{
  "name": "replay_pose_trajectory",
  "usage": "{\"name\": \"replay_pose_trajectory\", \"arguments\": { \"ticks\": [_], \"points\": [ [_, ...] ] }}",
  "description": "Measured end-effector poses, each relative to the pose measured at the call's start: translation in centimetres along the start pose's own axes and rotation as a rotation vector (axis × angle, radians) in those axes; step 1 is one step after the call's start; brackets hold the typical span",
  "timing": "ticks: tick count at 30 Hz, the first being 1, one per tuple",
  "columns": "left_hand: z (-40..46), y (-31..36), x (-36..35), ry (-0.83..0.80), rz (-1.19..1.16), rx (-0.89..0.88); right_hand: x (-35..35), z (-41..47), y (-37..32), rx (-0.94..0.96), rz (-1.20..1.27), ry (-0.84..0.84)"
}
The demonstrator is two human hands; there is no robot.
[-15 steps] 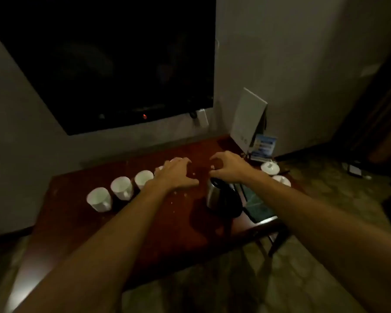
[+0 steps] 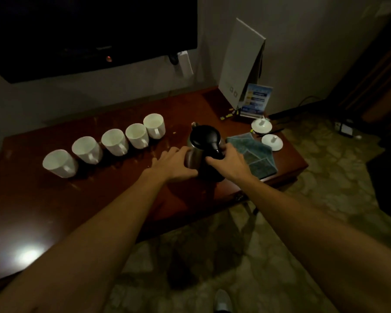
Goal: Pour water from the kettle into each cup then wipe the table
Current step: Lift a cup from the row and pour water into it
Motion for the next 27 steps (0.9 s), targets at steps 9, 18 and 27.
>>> {"name": "replay_pose_trajectory", "arguments": {
  "ticks": [9,18,27],
  "points": [
    [0.7,-1.4,-0.8,-0.026,-0.042,0.076,-2.3,0.6,0.6,-0.094,0.381,0.201],
    [1.3,-2.5,-2.0,0.041,-0.093,0.085,-2.3,1.9,1.5,-0.053,0.478,0.366],
    [2.4,-4.6,-1.6,0.058,-0.069,0.158,-0.6,2.5,1.0,0.068,0.544,0.458]
  ]
}}
Point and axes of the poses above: each hand's wrist, its own z-axis towards the middle knuckle, its own x-axis out of the back of the hand, y = z × x, the point moved 8 cm from there along z, towards the middle knuckle, and after that the axes turned 8 degrees about z, right-handed, at the moved point
